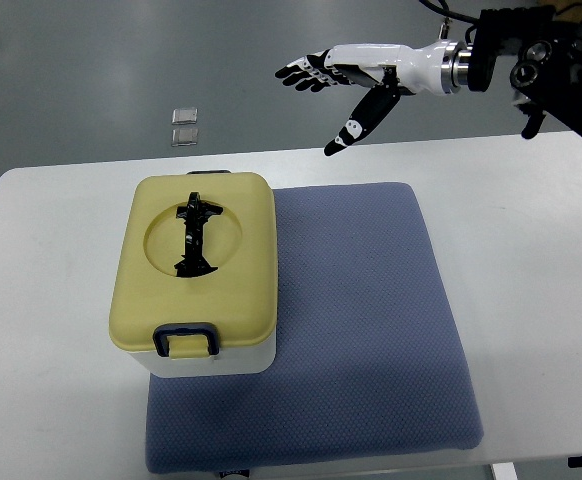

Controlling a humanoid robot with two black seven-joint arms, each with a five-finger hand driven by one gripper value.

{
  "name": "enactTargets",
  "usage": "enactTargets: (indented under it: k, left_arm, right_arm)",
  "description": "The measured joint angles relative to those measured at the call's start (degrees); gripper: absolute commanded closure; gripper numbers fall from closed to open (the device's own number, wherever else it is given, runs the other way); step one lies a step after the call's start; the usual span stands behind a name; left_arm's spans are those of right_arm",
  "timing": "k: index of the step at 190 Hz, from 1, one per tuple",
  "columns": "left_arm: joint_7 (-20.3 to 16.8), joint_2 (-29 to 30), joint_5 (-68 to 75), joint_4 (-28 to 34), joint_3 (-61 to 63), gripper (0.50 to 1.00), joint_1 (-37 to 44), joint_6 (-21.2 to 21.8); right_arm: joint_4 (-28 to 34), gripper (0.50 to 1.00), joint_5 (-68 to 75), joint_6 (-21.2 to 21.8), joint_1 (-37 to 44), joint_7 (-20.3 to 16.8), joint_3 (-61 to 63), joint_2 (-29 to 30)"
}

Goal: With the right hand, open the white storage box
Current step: 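Move the right hand over the yellow lid toward its black handle, then lower the right hand and close its fingers around the black lid handle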

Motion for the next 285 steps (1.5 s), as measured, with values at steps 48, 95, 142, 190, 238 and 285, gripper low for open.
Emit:
enactTargets:
  k: [48, 95, 142, 190, 238, 285]
  left_arm:
    - [0.0, 0.0, -0.1, 0.0, 0.0, 0.5, 0.0, 0.0]
    - [0.0, 0.0, -0.1, -0.1, 0.1, 0.5, 0.1, -0.1]
    - [0.0, 0.0, -0.1, 0.0, 0.1, 0.5, 0.1, -0.1]
    - [0.0, 0.0, -0.1, -0.1, 0.2, 0.5, 0.1, -0.1]
    - [0.0, 0.0, -0.1, 0.0, 0.1, 0.5, 0.1, -0.1]
    - [0.0, 0.0, -0.1, -0.1, 0.2, 0.5, 0.1, 0.0]
  right_arm:
    - [8.5, 0.538, -5.8, 0.1, 4.5, 0.1, -0.7, 2.5]
    - [9.0, 0.536, -13.1, 0.1, 4.6, 0.0, -0.7, 7.7]
    - [9.0, 0.538, -15.8, 0.1, 3.0, 0.0, -1.2, 9.7]
    - [9.0, 0.538, -16.1, 0.1, 1.1, 0.0, -1.5, 12.9]
    - [8.9, 0.54, -16.2, 0.1, -0.1, 0.1, -2.1, 13.5]
    - [8.9, 0.546, -16.3, -0.5, -1.0, 0.5, -2.5, 13.6]
